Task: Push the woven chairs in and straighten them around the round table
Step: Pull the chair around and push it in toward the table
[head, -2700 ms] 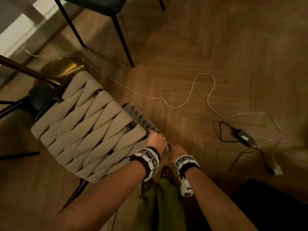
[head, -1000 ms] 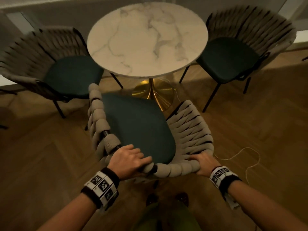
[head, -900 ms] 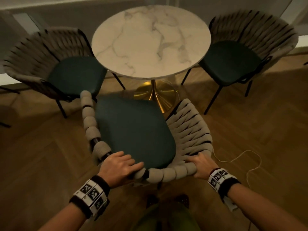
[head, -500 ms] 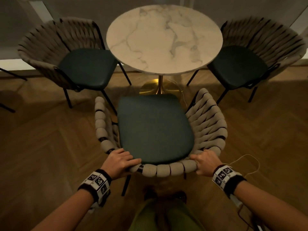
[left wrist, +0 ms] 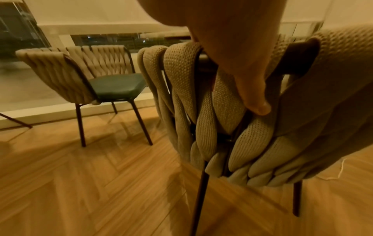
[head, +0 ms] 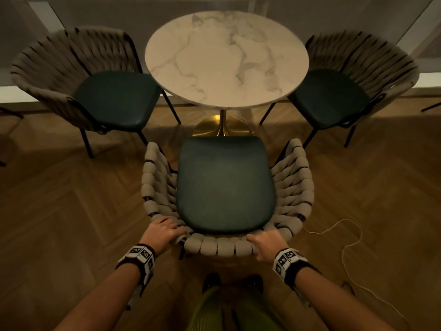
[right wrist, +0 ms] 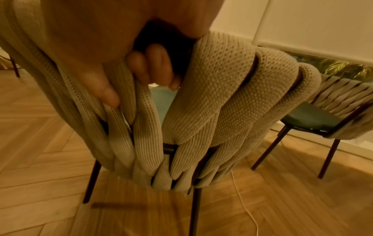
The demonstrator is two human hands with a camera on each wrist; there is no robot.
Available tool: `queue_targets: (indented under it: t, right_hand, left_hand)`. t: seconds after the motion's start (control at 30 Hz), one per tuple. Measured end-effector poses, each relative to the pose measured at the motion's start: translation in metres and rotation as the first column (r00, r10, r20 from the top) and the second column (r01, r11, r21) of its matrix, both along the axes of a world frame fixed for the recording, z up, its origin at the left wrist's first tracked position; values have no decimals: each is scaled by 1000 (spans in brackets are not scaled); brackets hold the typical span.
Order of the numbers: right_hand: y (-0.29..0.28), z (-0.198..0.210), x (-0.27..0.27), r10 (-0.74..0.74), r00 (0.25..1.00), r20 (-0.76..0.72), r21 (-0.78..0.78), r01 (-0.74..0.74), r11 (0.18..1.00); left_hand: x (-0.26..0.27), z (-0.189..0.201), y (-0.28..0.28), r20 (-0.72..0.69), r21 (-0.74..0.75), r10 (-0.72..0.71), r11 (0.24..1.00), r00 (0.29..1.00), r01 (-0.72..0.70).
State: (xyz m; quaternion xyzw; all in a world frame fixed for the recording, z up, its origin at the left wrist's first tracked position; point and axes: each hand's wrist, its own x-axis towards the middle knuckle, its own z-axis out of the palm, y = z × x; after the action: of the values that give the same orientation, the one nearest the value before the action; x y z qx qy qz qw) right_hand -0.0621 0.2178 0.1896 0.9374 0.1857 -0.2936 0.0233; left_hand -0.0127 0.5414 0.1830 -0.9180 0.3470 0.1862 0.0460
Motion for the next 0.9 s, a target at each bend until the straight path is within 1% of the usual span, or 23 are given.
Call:
queue_targets:
  t: [0.1,0.17,0.2,0.23,0.3,0.33,0.37,0.4,0.47,0.53,0.6,0.73,0.9]
  right_hand:
    - [10,-15,-11,-28,997,-75,25,30,999]
    - [14,-24,-15,-46,994,-101,48,51,998]
    - [13,-25,-14,-43,993,-108,64,50,997]
    - [10,-23,-14,-34,994,-104,92,43,995]
    - [-7,-13,-9,-27,999,-30,105,30,994]
    - [-21,-7,-4,-64,998,12,71,63,995]
    - [-37,-2,1,-130,991,40,26,129,991]
    - [-54,3,5,-210,977,45,-35,212,977]
    - [-80,7,11,-356,935,-1,-163,351,922]
    - [-89,5,13,-416,905,-88,-228,388,893]
    - [-84,0,12,-430,892,-138,-201,400,894]
    - [-77,-6,20,-483,857,-181,-89,475,875]
    - [-84,-10,47,-518,833,-194,-79,513,855]
  left_hand:
    - [-11,-22,10,-21,59,49,997,999,-48]
    - [-17,-32,13,23,79,85,993,996,-87]
    - [-19,-32,13,41,73,115,990,993,-118]
    - [-20,-31,14,44,55,157,986,987,-160]
    - [-17,-23,18,36,5,254,967,966,-255]
    - [-13,-15,22,6,-24,338,941,941,-338]
    - [-9,-8,28,-37,-28,443,896,896,-444]
    - [-5,-4,34,-73,8,522,853,850,-523]
    - [2,-1,41,-153,87,599,800,786,-593]
    - [10,-5,43,-268,84,613,784,744,-616]
    - [15,-11,42,-337,63,601,782,724,-620]
    - [18,-16,44,-367,49,594,781,716,-622]
    - [44,-14,37,-373,32,597,773,710,-633]
